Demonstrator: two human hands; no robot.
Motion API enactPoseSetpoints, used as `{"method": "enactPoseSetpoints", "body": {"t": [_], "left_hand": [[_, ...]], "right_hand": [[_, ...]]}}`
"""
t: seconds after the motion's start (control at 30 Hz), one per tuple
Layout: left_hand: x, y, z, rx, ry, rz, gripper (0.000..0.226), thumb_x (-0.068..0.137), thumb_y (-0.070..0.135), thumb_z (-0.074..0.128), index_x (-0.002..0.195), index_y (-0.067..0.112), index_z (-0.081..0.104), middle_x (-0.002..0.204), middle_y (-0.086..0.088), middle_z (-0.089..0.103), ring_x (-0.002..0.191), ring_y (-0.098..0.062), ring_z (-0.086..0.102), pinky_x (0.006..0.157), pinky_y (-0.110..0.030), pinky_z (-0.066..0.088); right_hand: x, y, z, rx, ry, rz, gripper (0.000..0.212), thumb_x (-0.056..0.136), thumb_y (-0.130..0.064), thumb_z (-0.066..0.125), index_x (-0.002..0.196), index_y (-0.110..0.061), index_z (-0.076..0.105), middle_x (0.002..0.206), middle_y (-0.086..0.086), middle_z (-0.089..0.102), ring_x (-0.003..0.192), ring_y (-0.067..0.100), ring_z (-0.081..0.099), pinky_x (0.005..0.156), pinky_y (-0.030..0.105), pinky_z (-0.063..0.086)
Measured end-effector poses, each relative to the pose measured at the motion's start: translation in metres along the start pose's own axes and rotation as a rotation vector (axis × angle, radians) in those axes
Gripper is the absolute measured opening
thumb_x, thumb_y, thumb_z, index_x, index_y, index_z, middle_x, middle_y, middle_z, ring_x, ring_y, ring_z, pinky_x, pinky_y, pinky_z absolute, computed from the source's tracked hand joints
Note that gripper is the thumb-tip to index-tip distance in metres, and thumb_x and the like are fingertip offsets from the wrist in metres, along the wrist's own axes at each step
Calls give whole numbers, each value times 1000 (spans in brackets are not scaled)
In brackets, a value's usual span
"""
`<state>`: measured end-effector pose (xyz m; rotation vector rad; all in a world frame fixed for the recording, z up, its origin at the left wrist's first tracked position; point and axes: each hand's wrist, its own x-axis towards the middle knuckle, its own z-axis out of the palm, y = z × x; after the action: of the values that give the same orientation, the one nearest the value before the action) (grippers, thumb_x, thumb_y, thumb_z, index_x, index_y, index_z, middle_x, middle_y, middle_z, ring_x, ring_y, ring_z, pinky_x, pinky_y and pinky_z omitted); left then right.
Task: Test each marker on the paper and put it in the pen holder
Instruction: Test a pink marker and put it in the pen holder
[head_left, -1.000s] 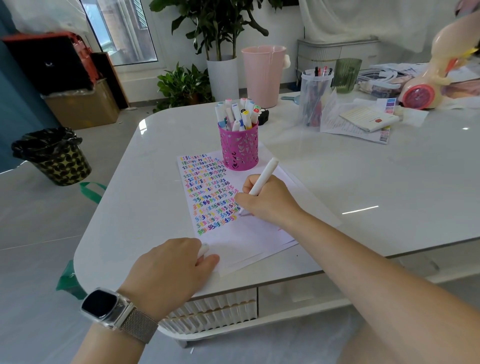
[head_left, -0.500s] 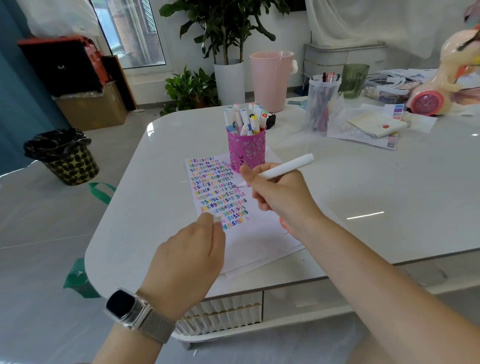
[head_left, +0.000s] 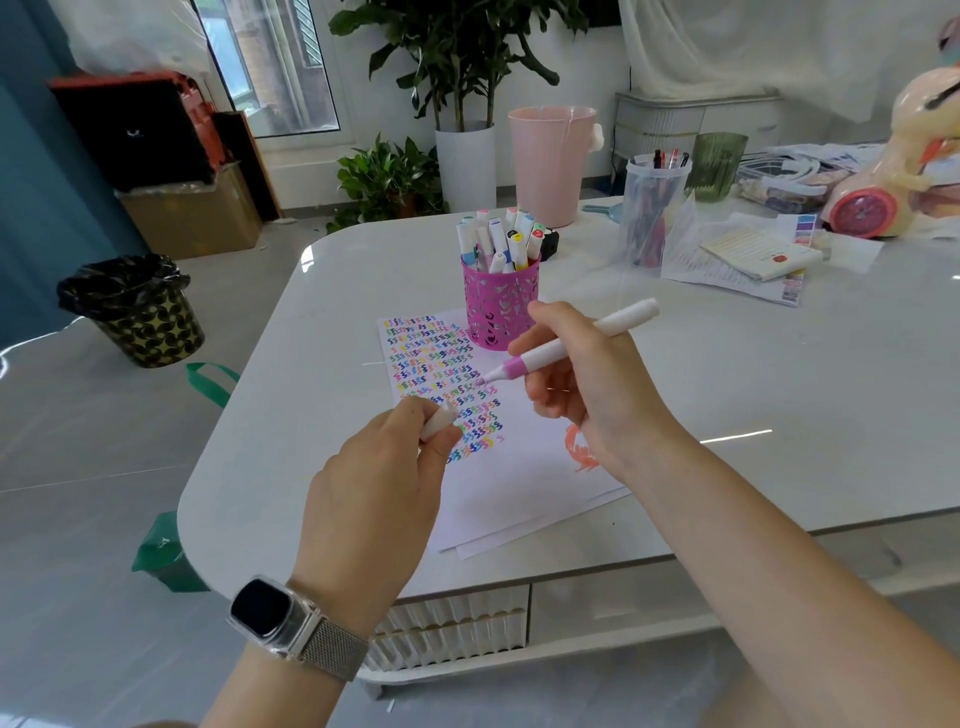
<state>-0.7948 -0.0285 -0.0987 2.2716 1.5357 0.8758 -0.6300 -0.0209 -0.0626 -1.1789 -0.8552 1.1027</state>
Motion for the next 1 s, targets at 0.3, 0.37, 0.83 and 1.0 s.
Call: {"method": "enactPoseSetpoints", "body": {"t": [0.3,0.37,0.83,1.0], "left_hand": [[0,3,-2,-41,1,-52,22,89,47,45,91,28,55,64,12,63,59,-14,61,64,-40,52],[0,3,-1,-48,-2,-57,20,90,45,48,90,28,56,63,12,63,59,-14,62,64,-39,53],[1,0,-2,-50,-3,-51,19,91,45,49,92,28,58,65,12,64,60,-12,60,64,-38,52],[1,-1,-1,-107,-47,-2,14,90,42,52,88,30,59,63,11,63,55,-7,54,60,-34,49]], "right_hand": [[5,6,2,0,16,-22,39,86,-9,55,48,-11,57,46,9,55,39,12,38,39,20,27],[6,8,2,-12,19,-28,39,84,-9,60,47,-15,51,53,14,55,38,12,38,38,19,28],[11,10,-1,21,61,-135,47,82,-5,64,43,-22,43,66,27,60,38,10,39,39,18,31],[9,19,1,-158,-93,-181,40,80,-4,70,51,-13,44,41,2,48,34,9,40,38,17,32]]}}
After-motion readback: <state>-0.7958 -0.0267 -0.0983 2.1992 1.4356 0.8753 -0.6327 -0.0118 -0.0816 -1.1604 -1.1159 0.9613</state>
